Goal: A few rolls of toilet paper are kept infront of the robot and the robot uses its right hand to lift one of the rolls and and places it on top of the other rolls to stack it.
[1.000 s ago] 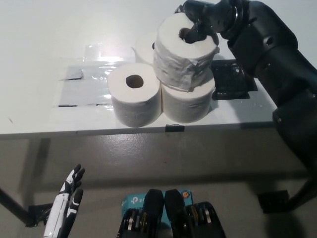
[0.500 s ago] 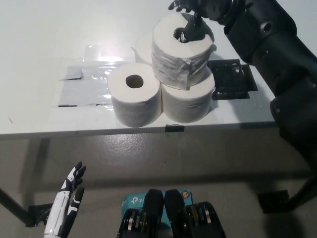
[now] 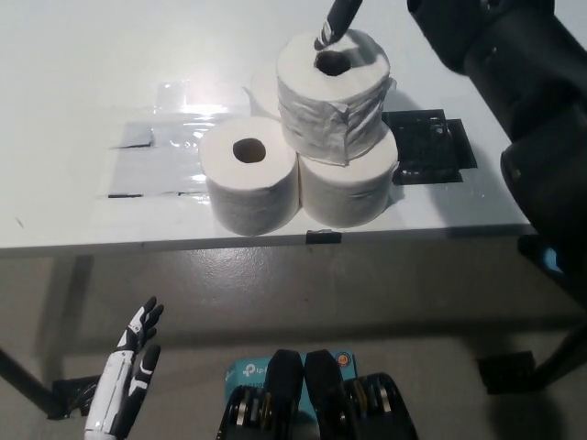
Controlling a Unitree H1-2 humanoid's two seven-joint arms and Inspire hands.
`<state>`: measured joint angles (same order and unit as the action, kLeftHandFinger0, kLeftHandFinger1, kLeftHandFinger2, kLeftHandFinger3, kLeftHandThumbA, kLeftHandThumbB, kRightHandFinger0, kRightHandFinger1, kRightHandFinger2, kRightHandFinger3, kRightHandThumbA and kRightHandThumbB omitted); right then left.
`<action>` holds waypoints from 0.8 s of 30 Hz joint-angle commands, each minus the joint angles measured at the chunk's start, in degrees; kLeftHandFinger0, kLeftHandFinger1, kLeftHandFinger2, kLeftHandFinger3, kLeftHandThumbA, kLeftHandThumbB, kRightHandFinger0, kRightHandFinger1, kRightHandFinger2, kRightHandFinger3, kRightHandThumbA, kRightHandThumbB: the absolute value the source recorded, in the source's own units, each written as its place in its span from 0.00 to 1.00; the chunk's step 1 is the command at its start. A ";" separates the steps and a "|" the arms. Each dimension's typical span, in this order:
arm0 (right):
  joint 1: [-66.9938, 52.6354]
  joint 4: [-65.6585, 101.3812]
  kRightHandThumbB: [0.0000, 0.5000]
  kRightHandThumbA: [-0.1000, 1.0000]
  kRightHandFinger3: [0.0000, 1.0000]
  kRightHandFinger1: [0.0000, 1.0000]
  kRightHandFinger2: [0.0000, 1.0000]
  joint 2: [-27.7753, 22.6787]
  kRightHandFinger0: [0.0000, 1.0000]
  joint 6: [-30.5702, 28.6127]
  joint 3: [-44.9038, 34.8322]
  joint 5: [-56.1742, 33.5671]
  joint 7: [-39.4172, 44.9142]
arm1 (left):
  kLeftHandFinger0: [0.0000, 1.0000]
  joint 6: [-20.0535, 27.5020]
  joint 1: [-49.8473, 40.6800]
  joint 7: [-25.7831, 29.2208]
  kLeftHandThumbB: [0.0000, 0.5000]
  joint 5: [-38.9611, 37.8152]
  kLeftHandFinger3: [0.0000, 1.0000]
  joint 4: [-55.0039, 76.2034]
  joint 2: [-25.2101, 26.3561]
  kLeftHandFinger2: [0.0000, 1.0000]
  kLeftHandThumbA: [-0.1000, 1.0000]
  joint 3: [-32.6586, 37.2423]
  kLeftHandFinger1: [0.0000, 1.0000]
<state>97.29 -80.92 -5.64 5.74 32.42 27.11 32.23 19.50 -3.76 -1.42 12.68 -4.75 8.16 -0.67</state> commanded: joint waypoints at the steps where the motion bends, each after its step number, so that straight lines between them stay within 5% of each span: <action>1: 7.05 1.18 0.97 0.86 1.00 1.00 1.00 -1.44 1.00 -1.47 0.20 0.92 3.60 | 1.00 2.42 0.36 1.08 0.48 0.42 1.00 0.64 0.57 1.00 1.00 0.25 1.00; 3: 8.33 1.65 0.90 0.88 1.00 1.00 1.00 -2.96 1.00 -0.20 -4.30 -3.46 5.06 | 1.00 3.50 0.67 1.39 0.45 1.00 1.00 -0.04 0.49 1.00 1.00 0.57 1.00; 4: 8.69 1.88 0.95 0.96 1.00 1.00 1.00 -3.68 1.00 -0.17 -5.23 -4.08 4.68 | 1.00 3.31 0.71 1.35 0.45 1.07 1.00 -0.02 0.50 1.00 1.00 0.65 1.00; 5: 9.04 2.08 0.72 1.00 1.00 1.00 1.00 -4.56 1.00 -1.67 -5.93 -4.26 5.38 | 1.00 2.97 0.75 1.29 0.47 0.91 1.00 0.04 0.39 1.00 1.00 0.68 1.00; 7: 10.23 3.83 0.74 1.00 1.00 1.00 1.00 -8.41 1.00 -4.05 -11.24 -8.30 4.39 | 1.00 1.53 1.25 0.98 0.46 -0.37 1.00 0.24 0.09 1.00 1.00 0.42 1.00; 10: 7.47 13.87 0.63 1.00 1.00 1.00 1.00 -13.08 1.00 -4.98 -17.19 -10.55 0.49 | 1.00 0.64 1.79 0.94 0.48 -1.28 1.00 0.41 -0.18 1.00 1.00 0.02 1.00; 13: -1.17 38.58 0.81 1.00 1.00 1.00 1.00 -20.74 1.00 -1.82 -20.58 -7.42 -1.13 | 1.00 0.14 3.85 0.71 0.47 -1.69 1.00 0.11 0.07 1.00 1.00 -0.22 1.00; 16: -8.66 59.26 0.87 1.00 1.00 1.00 1.00 -26.67 1.00 4.39 -28.06 -8.13 -0.98 | 1.00 -0.20 7.69 0.76 0.50 -1.84 1.00 -1.63 -0.03 1.00 1.00 -0.23 1.00; 17: -11.88 66.55 0.76 1.00 1.00 1.00 1.00 -28.88 1.00 4.48 -32.34 -10.82 -0.35 | 1.00 -0.37 9.37 0.70 0.48 -1.98 1.00 -2.45 -0.07 1.00 1.00 -0.21 1.00; 19: -15.57 74.55 0.68 1.00 1.00 1.00 1.00 -31.41 1.00 3.32 -37.13 -13.74 -0.10 | 1.00 -0.19 11.49 0.81 0.46 -2.02 1.00 -3.70 -0.21 1.00 1.00 -0.16 1.00; 20: -17.72 79.13 0.52 1.00 1.00 1.00 1.00 -32.95 1.00 1.17 -40.31 -16.40 0.02 | 1.00 -0.27 13.14 0.84 0.47 -2.70 1.00 -4.67 -0.43 1.00 1.00 -0.36 1.00; 24: -22.80 90.63 0.53 1.00 1.00 1.00 1.00 -33.93 1.00 6.26 -50.36 -21.18 -1.69 | 1.00 -0.22 17.50 0.92 0.48 -3.32 1.00 -7.25 -0.55 1.00 1.00 -0.58 1.00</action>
<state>82.10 -47.42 -20.93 4.85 11.29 21.68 34.91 19.07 1.38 -1.47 12.61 -8.38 7.85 -0.24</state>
